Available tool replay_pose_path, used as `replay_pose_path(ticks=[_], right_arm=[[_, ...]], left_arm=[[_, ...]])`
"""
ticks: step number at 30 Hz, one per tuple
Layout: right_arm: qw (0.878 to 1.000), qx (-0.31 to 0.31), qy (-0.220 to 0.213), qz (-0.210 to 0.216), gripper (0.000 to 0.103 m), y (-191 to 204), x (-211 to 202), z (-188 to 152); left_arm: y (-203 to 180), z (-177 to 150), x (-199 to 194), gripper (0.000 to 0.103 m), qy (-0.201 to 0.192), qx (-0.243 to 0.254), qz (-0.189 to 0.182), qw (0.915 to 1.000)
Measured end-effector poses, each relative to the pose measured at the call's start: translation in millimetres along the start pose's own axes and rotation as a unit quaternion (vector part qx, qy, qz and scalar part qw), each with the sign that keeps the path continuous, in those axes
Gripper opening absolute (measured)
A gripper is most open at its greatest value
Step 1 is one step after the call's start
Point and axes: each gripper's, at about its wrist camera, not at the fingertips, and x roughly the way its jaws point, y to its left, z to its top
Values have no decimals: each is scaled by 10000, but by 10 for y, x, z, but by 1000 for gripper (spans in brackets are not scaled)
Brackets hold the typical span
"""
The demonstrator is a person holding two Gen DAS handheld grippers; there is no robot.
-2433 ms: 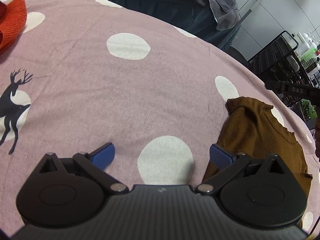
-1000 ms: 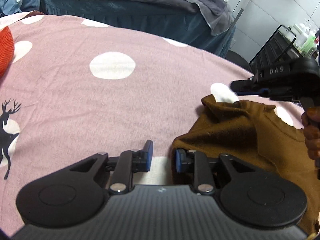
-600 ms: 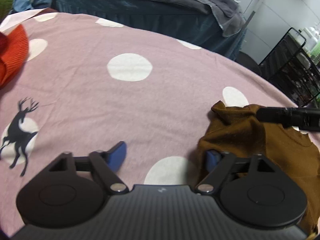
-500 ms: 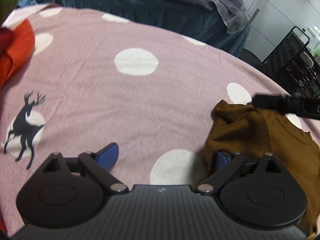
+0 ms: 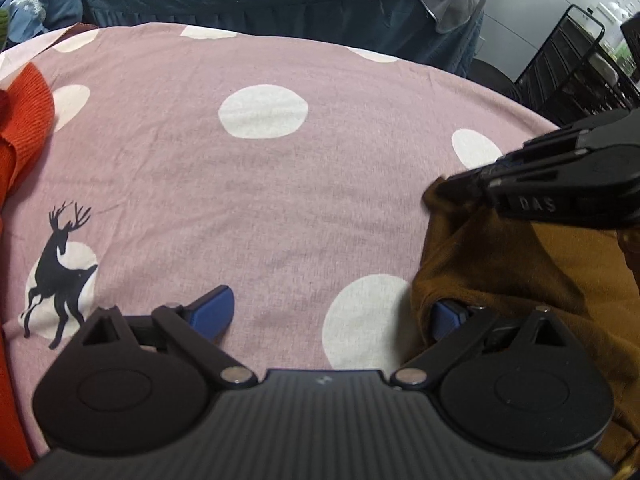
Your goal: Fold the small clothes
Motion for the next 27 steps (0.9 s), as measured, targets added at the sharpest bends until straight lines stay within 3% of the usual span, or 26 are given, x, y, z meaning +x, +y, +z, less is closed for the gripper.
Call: replay_pose_path(ticks=[2, 4, 5, 7, 8, 9, 11, 12, 13, 14, 15, 19, 20, 21, 23, 24, 27], right_arm=[[9975, -11, -145, -696, 0, -24, -22, 47], [9908, 412, -436, -1213, 0, -192, -88, 94], [9869, 746, -579, -1308, 0, -308, -141, 110], [9846, 1152, -824, -1028, 2, -499, -251, 106], [9854, 1154, -785, -974, 24, -554, -281, 99], [9861, 1069, -705, -1061, 54, -586, -295, 86], [9863, 786, -621, -1314, 74, -674, -326, -16], [9862, 704, -615, -1367, 77, -749, -346, -92], [9879, 735, -551, -1252, 81, -856, -349, -172], [9904, 865, -363, -1019, 95, -991, -321, -248], [9907, 1028, -156, -872, 97, -1053, -251, -314], [9898, 1385, -102, -318, 91, -1224, -122, -586], [9903, 1340, -216, -298, 68, -1193, -135, -616], [9913, 1281, -254, -141, 30, -1160, -140, -612], [9908, 1297, -146, 347, 8, -1115, -116, -574], [9923, 1198, -120, 307, 7, -1081, -113, -541], [9932, 1036, -387, -353, 5, -1063, -195, -427]], left_arm=[[1, 10, 12, 99, 22, 21, 49, 10000], [6, 12, 21, 100, 52, 21, 57, 10000], [7, 10, 22, 101, 58, 20, 59, 10000], [6, 7, 20, 102, 77, 53, 66, 9999], [6, 1, 20, 103, 100, 66, 66, 9999], [9, -5, 22, 103, 151, 81, 49, 9998], [20, -37, 1, 103, 221, 141, -11, 9997], [37, -66, -24, 103, 239, 136, -70, 9996], [62, -102, -54, 103, 258, 95, -158, 9995], [91, -139, -81, 103, 274, 25, -241, 9993], [115, -173, -104, 103, 280, -59, -304, 9991], [111, -206, -102, 103, 274, -52, -313, 9991], [93, -186, -81, 103, 291, -9, -252, 9993], [77, -157, -68, 103, 276, 6, -201, 9994], [57, -84, -37, 103, 235, -18, -140, 9996], [53, -47, -19, 103, 223, -38, -122, 9997], [45, 42, 40, 103, 188, -132, -69, 9997]])
